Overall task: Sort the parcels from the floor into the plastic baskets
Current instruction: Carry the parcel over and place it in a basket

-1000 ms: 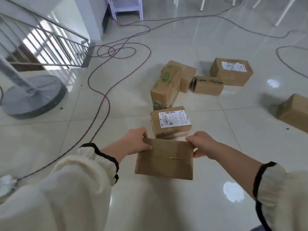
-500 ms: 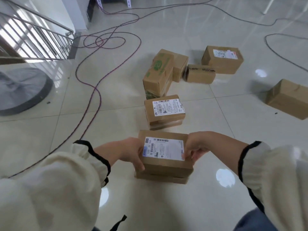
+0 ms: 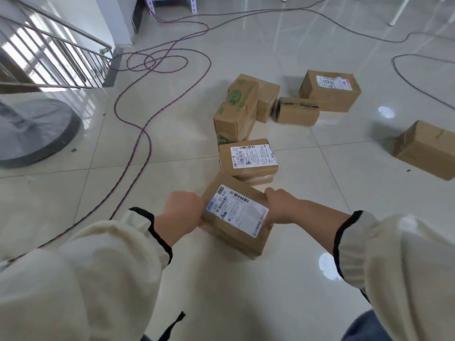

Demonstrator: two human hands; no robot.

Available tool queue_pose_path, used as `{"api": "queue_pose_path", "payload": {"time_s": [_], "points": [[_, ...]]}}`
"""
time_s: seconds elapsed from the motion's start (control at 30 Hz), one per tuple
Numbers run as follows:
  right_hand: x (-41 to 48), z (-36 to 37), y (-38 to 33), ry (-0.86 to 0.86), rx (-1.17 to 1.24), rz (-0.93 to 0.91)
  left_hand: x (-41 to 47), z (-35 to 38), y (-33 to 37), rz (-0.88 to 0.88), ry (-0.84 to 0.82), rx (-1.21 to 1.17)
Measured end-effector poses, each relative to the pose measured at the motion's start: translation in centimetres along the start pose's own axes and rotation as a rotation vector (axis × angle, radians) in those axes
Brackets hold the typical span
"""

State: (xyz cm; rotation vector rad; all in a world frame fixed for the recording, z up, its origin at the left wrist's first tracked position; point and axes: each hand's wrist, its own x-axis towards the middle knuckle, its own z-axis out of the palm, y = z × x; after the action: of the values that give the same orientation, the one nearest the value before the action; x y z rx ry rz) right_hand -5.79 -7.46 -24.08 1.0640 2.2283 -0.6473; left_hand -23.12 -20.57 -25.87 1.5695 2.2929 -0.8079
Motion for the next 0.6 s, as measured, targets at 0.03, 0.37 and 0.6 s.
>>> {"api": "queue_pose_path", "payload": {"time_s": [0.03, 0.37, 0.6], "points": [[0.1, 0.1, -0.1, -0.024, -0.030, 0.004, 0.0, 0.2, -0.2, -0.046, -0.024, -0.062], [0.4, 1.1, -0.6, -0.299, 0.327, 0.032, -0.3, -0.2, -0.2, -0.122, -0.332, -1.012], [1.2, 2.0, -0.3, -0.253, 0.519, 0.116, 0.0, 0.7, 0.4, -0.070, -0.375, -1.015]]}}
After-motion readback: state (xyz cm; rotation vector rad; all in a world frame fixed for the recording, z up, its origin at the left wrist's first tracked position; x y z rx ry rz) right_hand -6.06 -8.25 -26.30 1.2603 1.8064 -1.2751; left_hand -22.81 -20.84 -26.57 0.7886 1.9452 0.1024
